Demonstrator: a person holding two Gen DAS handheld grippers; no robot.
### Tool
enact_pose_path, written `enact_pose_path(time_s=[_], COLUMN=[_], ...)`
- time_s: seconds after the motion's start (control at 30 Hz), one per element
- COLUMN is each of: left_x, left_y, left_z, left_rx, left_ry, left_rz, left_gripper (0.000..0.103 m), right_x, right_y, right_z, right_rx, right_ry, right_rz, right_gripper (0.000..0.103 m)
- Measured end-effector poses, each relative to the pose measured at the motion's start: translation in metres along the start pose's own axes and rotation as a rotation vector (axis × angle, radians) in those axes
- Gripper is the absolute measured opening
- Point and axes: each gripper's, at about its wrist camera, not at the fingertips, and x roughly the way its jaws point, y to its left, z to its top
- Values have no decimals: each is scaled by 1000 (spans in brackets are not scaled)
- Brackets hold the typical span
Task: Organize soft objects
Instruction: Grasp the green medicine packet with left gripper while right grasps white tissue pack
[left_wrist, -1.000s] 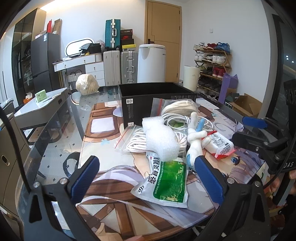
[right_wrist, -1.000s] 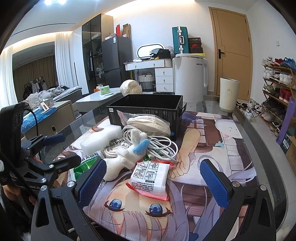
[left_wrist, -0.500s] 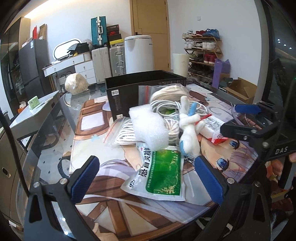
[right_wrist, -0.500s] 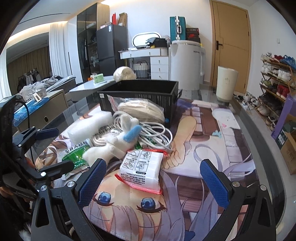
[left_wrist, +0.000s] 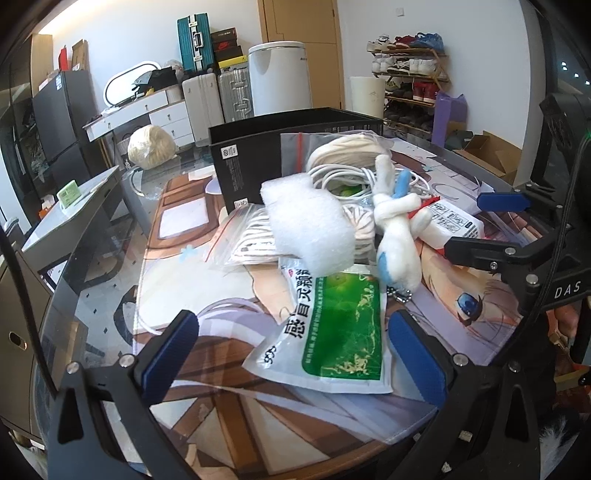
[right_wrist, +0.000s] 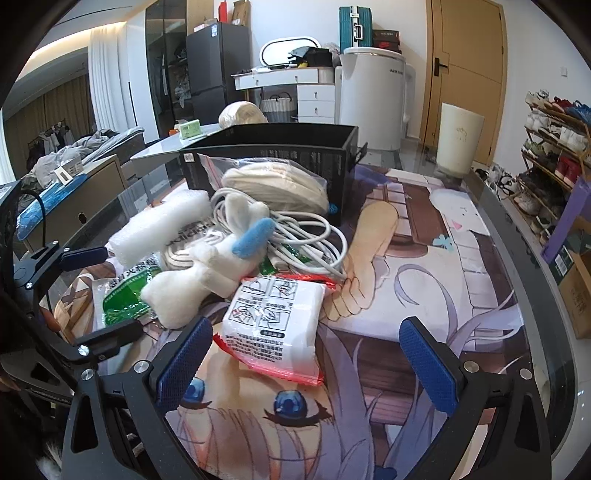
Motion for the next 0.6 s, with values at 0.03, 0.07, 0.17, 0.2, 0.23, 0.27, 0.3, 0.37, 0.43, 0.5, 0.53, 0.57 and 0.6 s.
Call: enact_pose_path(time_s=[0.03,0.07,0.17,0.2,0.23,0.27,0.3,0.37,0.43,0.5,0.53,0.57,0.6], left_x=[1,1,3,4,6,7,8,8,9,9,8,8,7], left_y=[1,2,5,7,9,12,15,13,12,12,12,12,12], left_z=[0,1,2,3,3,4,4,4,4,5,5,5,5], left_rx=[-2,-5,-14,-20,-33,-48,-58,-45,-46,-42,-40,-36,-32], left_ry=[2,5,18,24,34,43,48,51,57,66,73,79,82], left_rz=[-2,-7,-22,-29,-40,-54,-65,-61,-64,-67,-72,-80,-87], left_gripper=[103,103,103,103,103,103,103,103,103,103,103,103,103], right_x=[1,2,6,8,10,10,12,13,15,16,16,16,15], right_y=[-1,-3,-6,-7,-7,-7,-7,-5,-4,-3,-3,-3,-4], right_z=[0,0,0,0,1,1,0,0,0,0,0,0,0], right_rx=[4,10,18,21,24,27,30,13,6,0,0,4,6], right_ry=[3,7,19,24,33,45,56,57,58,59,60,63,63], right_rz=[-1,2,15,21,27,32,38,24,22,17,16,18,18], right_gripper=[103,103,103,103,103,102,103,103,103,103,103,103,103])
